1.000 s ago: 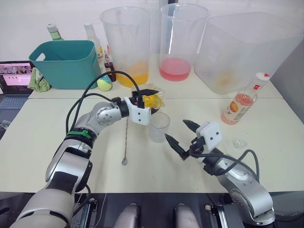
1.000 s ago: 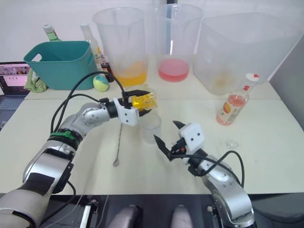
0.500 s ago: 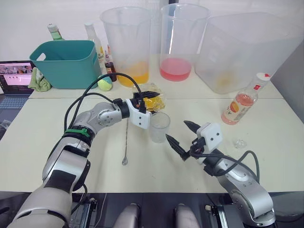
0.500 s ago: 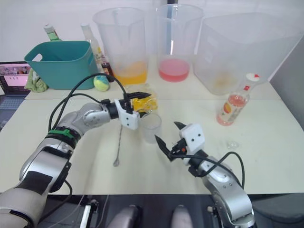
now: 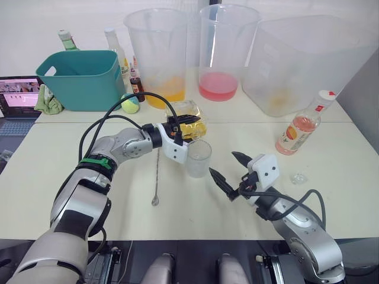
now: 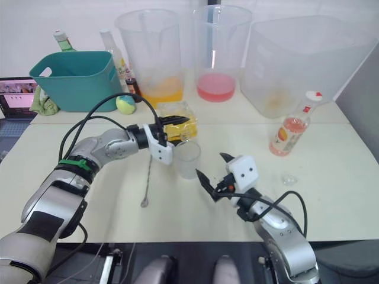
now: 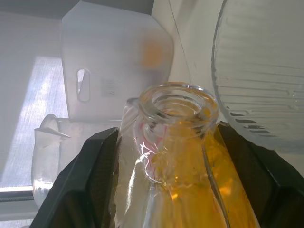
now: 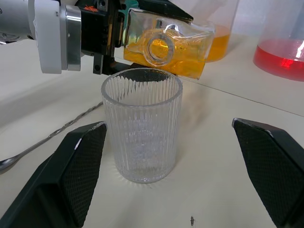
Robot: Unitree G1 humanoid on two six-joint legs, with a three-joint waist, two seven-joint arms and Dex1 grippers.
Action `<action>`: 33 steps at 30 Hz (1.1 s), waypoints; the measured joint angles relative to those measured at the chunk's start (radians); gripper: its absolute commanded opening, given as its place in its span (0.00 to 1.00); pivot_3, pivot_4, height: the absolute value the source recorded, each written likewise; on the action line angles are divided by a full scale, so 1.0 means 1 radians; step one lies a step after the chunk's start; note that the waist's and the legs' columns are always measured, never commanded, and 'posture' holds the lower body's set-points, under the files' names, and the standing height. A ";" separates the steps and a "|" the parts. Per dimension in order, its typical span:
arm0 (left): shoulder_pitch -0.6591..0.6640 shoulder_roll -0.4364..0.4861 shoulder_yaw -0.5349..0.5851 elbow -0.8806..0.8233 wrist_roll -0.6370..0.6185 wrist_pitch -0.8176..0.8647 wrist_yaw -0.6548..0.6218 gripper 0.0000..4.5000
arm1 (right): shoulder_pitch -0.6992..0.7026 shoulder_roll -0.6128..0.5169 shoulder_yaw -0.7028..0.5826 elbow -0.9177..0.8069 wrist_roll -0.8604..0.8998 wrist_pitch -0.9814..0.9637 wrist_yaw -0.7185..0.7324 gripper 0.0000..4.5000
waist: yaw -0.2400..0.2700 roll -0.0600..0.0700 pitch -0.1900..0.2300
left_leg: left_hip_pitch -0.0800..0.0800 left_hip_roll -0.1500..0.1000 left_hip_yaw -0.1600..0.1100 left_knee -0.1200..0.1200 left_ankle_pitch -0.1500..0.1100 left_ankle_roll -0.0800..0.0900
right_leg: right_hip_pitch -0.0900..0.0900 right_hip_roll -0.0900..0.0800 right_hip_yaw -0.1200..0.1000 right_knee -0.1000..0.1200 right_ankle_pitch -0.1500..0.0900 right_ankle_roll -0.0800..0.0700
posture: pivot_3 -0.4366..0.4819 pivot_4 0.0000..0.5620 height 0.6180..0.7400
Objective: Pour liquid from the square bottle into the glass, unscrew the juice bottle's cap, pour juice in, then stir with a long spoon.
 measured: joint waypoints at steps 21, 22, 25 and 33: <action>-0.023 0.024 -0.068 0.000 0.102 0.001 0.142 0.62 | 0.003 0.005 -0.002 0.000 -0.006 -0.004 0.017 0.99 | 0.000 0.000 0.000 | 0.000 0.000 0.000 0.000 0.000 0.000 | 0.000 0.000 0.000 0.000 0.000 0.000 | 0.48 0.27 0.91; -0.024 0.026 -0.068 0.000 0.104 0.002 0.147 0.62 | 0.003 0.006 -0.002 0.000 -0.006 -0.004 0.018 0.99 | 0.000 0.000 0.000 | 0.000 0.000 0.000 0.000 0.000 0.000 | 0.000 0.000 0.000 0.000 0.000 0.000 | 0.48 0.27 0.91; -0.025 0.032 -0.070 -0.004 0.123 0.003 0.168 0.62 | 0.003 0.007 -0.002 0.000 -0.007 -0.004 0.020 0.99 | 0.000 0.000 0.000 | 0.000 0.000 0.000 0.000 0.000 0.000 | 0.000 0.000 0.000 0.001 0.000 0.000 | 0.48 0.27 0.91; -0.027 0.033 -0.092 -0.011 0.151 0.011 0.211 0.62 | 0.003 0.009 -0.003 0.000 -0.007 -0.004 0.023 0.99 | 0.000 0.000 0.000 | 0.000 0.000 0.000 0.000 0.000 0.000 | 0.000 0.000 0.000 0.001 0.000 0.000 | 0.48 0.27 0.91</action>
